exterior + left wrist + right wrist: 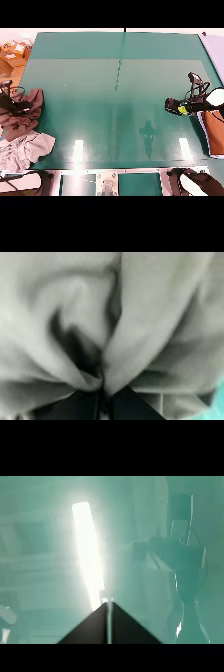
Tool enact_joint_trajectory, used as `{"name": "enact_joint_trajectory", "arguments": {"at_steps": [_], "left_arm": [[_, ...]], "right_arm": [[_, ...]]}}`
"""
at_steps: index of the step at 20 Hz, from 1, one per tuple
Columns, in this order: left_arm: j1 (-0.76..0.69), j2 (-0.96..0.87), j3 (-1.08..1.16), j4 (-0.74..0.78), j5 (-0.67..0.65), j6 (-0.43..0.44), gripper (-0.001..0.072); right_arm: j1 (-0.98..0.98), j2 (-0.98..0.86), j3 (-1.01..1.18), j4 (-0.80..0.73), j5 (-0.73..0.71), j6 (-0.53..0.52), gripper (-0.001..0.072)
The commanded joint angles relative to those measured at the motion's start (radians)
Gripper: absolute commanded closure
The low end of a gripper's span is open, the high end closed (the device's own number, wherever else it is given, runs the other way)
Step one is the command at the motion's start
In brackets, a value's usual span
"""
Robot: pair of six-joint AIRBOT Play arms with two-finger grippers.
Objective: Fold the shirts.
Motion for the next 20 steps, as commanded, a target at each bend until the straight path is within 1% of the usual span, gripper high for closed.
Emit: {"name": "enact_joint_trajectory", "arguments": {"at_steps": [1, 4, 6, 8, 12, 15, 16, 17, 18, 19, 20], "left_arm": [[-0.038, 0.029, 0.171, -0.051, -0.095, 0.001, 0.0691], [-0.190, 0.144, 0.334, -0.120, -0.087, 0.002, 0.0690], [-0.333, 0.216, 0.421, -0.167, -0.087, 0.002, 0.0690], [-0.488, 0.258, 0.475, -0.177, -0.090, 0.001, 0.0690], [-0.742, 0.252, 0.455, -0.254, -0.086, -0.027, 0.0690], [-0.898, 0.207, 0.362, -0.343, -0.006, -0.027, 0.0688], [-0.936, 0.190, 0.322, -0.362, 0.020, -0.026, 0.0685], [-0.969, 0.164, 0.283, -0.379, 0.040, -0.024, 0.0528], [-0.983, 0.139, 0.263, -0.382, 0.037, -0.024, 0.0158], [-0.983, 0.113, 0.262, -0.377, 0.007, -0.025, 0.0055], [-0.966, 0.104, 0.266, -0.357, -0.025, -0.024, 0.0054]], "right_arm": [[0.000, 0.000, 0.001, 0.000, -0.001, -0.001, 0.0700], [0.000, 0.001, 0.022, 0.000, -0.001, 0.000, 0.0700], [0.000, 0.001, 0.047, 0.000, -0.001, 0.000, 0.0700], [0.000, 0.001, 0.080, 0.000, 0.000, 0.000, 0.0700], [0.000, 0.002, 0.151, 0.008, 0.027, 0.000, 0.0700], [0.000, 0.001, 0.175, 0.051, 0.029, 0.000, 0.0700], [0.000, 0.001, 0.175, 0.064, 0.030, 0.000, 0.0690], [0.000, 0.001, 0.175, 0.074, 0.030, 0.000, 0.0554], [0.000, 0.001, 0.175, 0.077, 0.032, 0.000, 0.0397], [-0.002, 0.001, 0.175, 0.076, 0.037, 0.000, 0.0349], [-0.014, 0.001, 0.175, 0.075, 0.043, -0.001, 0.0348]]}}
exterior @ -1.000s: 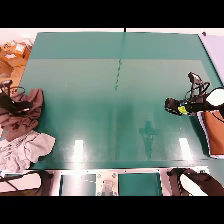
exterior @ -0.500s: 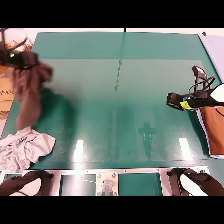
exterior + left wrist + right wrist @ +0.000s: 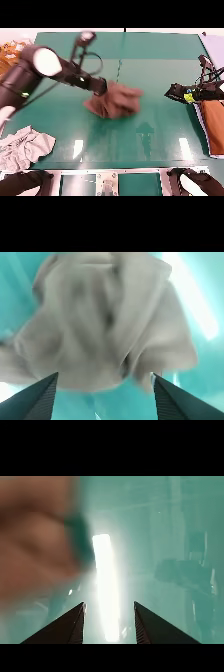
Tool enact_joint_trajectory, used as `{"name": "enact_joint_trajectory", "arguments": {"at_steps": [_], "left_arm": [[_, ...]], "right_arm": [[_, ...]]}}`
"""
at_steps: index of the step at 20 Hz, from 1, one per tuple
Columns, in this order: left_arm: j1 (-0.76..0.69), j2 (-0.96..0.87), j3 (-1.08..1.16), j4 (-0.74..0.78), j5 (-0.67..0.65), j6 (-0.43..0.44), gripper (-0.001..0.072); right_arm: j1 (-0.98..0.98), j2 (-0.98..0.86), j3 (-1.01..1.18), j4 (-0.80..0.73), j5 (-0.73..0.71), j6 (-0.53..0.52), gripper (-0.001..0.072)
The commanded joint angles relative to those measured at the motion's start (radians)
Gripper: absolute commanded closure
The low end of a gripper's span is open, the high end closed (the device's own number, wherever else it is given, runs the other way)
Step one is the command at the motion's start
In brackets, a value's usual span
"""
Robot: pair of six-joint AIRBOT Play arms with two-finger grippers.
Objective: Fold the shirts.
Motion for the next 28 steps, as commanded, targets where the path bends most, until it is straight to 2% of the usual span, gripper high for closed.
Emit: {"name": "enact_joint_trajectory", "arguments": {"at_steps": [1, 3, 5, 7, 9, 11, 14, 20, 21, 23, 26, 27, 28], "left_arm": [[-0.005, -0.042, -0.028, 0.002, -0.056, 0.000, 0.0054], [0.104, -0.036, -0.014, 0.016, -0.138, 0.000, 0.0055], [0.221, -0.035, -0.025, 0.020, -0.196, 0.000, 0.0054], [0.317, -0.040, -0.071, 0.014, -0.160, 0.000, 0.0054], [0.366, -0.040, -0.166, -0.014, -0.051, 0.000, 0.0055], [0.371, -0.040, -0.283, -0.088, 0.087, 0.026, 0.0054], [0.369, -0.043, -0.421, -0.358, 0.274, 0.190, 0.0054], [0.318, -0.174, -0.436, -0.689, 0.269, 0.414, 0.0055], [0.287, -0.191, -0.430, -0.706, 0.280, 0.429, 0.0055], [0.230, -0.212, -0.422, -0.713, 0.338, 0.428, 0.0055], [0.177, -0.229, -0.418, -0.722, 0.372, 0.428, 0.0062], [0.169, -0.234, -0.418, -0.722, 0.370, 0.428, 0.0255], [0.166, -0.238, -0.418, -0.722, 0.362, 0.429, 0.0534]], "right_arm": [[-0.032, -0.001, 0.006, 0.015, 0.021, -0.001, 0.0345], [-0.087, -0.010, 0.005, 0.019, 0.022, -0.004, 0.0298], [-0.128, -0.037, 0.004, 0.019, 0.022, -0.012, 0.0298], [-0.133, -0.090, 0.004, 0.025, 0.021, -0.013, 0.0298], [-0.133, -0.171, 0.003, 0.069, 0.019, -0.060, 0.0301], [-0.133, -0.263, 0.002, 0.117, 0.019, -0.089, 0.0303], [-0.107, -0.379, -0.035, 0.190, -0.013, -0.122, 0.0312], [-0.008, -0.518, -0.064, 0.385, -0.160, -0.241, 0.0313], [-0.007, -0.530, -0.064, 0.407, -0.183, -0.248, 0.0324], [-0.011, -0.541, -0.064, 0.419, -0.231, -0.248, 0.0395], [-0.007, -0.550, -0.064, 0.431, -0.289, -0.248, 0.0412], [-0.002, -0.562, -0.064, 0.454, -0.299, -0.248, 0.0420], [0.004, -0.576, -0.064, 0.487, -0.303, -0.272, 0.0433]]}}
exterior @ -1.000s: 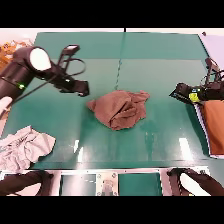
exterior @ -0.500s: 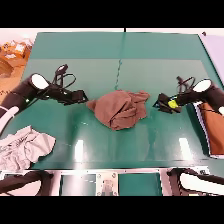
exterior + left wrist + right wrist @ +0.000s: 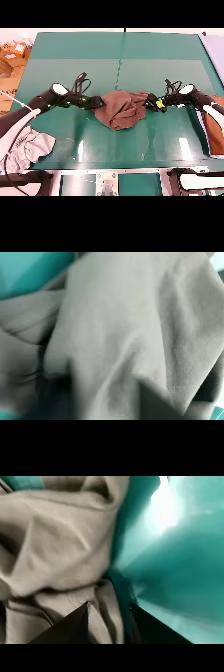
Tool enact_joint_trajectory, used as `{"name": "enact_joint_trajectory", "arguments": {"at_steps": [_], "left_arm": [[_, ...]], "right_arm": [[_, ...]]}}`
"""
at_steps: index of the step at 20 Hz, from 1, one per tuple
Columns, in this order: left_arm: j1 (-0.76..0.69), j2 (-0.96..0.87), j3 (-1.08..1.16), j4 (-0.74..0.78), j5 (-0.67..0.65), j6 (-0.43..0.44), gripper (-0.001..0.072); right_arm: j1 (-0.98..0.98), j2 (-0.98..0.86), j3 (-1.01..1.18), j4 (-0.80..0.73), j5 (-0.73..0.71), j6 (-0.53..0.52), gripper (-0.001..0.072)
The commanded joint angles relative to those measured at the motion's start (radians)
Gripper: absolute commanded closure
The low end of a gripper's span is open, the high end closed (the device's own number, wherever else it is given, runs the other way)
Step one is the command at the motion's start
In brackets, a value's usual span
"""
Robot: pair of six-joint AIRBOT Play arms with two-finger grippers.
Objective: Fold the shirts.
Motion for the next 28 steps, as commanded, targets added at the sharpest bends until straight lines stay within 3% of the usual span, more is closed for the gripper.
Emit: {"name": "enact_joint_trajectory", "arguments": {"at_steps": [1, 3, 5, 7, 12, 20, 25, 28], "left_arm": [[-0.031, -0.018, 0.003, -0.023, 0.016, 0.019, 0.0688], [-0.018, -0.017, 0.028, -0.012, -0.006, 0.035, 0.0687], [0.002, -0.017, 0.100, 0.007, -0.087, 0.035, 0.0688], [0.024, -0.005, 0.207, 0.051, -0.189, 0.023, 0.0688], [0.049, 0.154, 0.505, 0.409, -0.309, -0.200, 0.0688], [0.049, 0.447, 0.817, 0.525, -0.343, -0.208, 0.0687], [0.049, 0.451, 0.805, 0.557, -0.361, -0.228, 0.0687], [0.049, 0.378, 0.771, 0.558, -0.314, -0.178, 0.0687]], "right_arm": [[0.013, -0.045, -0.001, 0.104, -0.049, -0.063, 0.0433], [0.013, -0.070, 0.002, 0.230, -0.050, -0.148, 0.0466], [0.009, -0.076, 0.018, 0.311, -0.048, -0.233, 0.0704], [-0.002, -0.073, 0.069, 0.315, 0.003, -0.261, 0.0701], [-0.105, 0.088, 0.267, 0.328, 0.235, -0.259, 0.0702], [-0.268, 0.606, 0.489, 0.317, 0.268, -0.259, 0.0702], [-0.294, 0.690, 0.488, 0.296, 0.329, -0.260, 0.0701], [-0.294, 0.691, 0.399, 0.293, 0.389, -0.260, 0.0702]]}}
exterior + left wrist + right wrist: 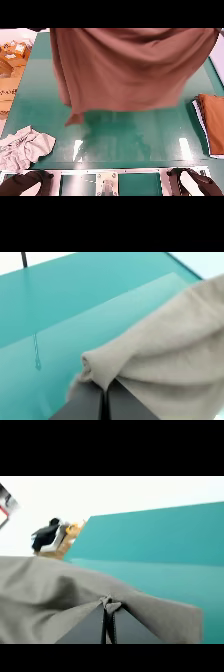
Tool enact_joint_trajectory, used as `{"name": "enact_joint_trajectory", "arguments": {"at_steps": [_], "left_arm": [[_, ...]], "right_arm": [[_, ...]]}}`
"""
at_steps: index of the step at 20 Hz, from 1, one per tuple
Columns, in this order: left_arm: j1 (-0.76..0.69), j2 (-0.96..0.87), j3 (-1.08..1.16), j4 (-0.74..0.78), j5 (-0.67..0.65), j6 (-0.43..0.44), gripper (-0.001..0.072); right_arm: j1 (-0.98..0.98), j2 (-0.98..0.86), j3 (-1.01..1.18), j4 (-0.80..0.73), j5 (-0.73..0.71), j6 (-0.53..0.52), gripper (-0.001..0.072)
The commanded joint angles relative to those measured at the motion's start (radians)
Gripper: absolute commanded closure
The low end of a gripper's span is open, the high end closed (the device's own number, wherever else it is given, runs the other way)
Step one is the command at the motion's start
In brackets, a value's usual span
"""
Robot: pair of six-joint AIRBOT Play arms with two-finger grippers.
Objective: Fold the shirts.
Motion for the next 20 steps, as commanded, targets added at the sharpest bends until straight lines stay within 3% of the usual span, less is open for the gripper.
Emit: {"name": "enact_joint_trajectory", "arguments": {"at_steps": [1, 3, 5, 9, 11, 12, 13, 14, 15, 16, 18, 20], "left_arm": [[0.001, -0.084, -0.028, 0.012, 0.039, 0.048, 0.0687], [0.001, -0.188, -0.043, 0.008, 0.035, 0.048, 0.0687], [0.001, -0.320, -0.048, -0.020, 0.039, 0.049, 0.0687], [-0.017, -0.612, -0.048, -0.286, 0.048, 0.166, 0.0687], [-0.024, -0.727, -0.048, -0.377, 0.052, 0.176, 0.0685], [-0.024, -0.760, -0.047, -0.392, 0.056, 0.171, 0.0529], [-0.017, -0.776, -0.048, -0.387, 0.057, 0.156, 0.0156], [-0.002, -0.776, -0.045, -0.375, 0.050, 0.140, 0.0122], [0.021, -0.772, -0.030, -0.373, 0.010, 0.140, 0.0191], [0.053, -0.768, -0.005, -0.358, -0.056, 0.139, 0.0188], [0.130, -0.760, 0.060, -0.292, -0.230, 0.076, 0.0188], [0.199, -0.744, 0.088, -0.240, -0.338, 0.023, 0.0188]], "right_arm": [[-0.006, 0.022, -0.104, -0.013, 0.056, 0.000, 0.0701], [-0.006, 0.021, -0.249, -0.013, 0.027, -0.014, 0.0701], [-0.006, 0.002, -0.406, -0.013, -0.088, -0.051, 0.0701], [-0.006, -0.171, -0.598, -0.010, -0.340, -0.109, 0.0701], [-0.006, -0.314, -0.597, -0.003, -0.431, -0.135, 0.0701], [-0.007, -0.376, -0.586, -0.003, -0.481, -0.141, 0.0700], [-0.008, -0.435, -0.563, -0.003, -0.513, -0.142, 0.0698], [-0.018, -0.482, -0.532, -0.005, -0.509, -0.142, 0.0628], [-0.037, -0.509, -0.502, -0.005, -0.490, -0.142, 0.0478], [-0.065, -0.519, -0.475, -0.005, -0.458, -0.142, 0.0410], [-0.150, -0.504, -0.440, -0.012, -0.360, -0.125, 0.0417], [-0.233, -0.483, -0.442, -0.026, -0.243, -0.079, 0.0514]]}}
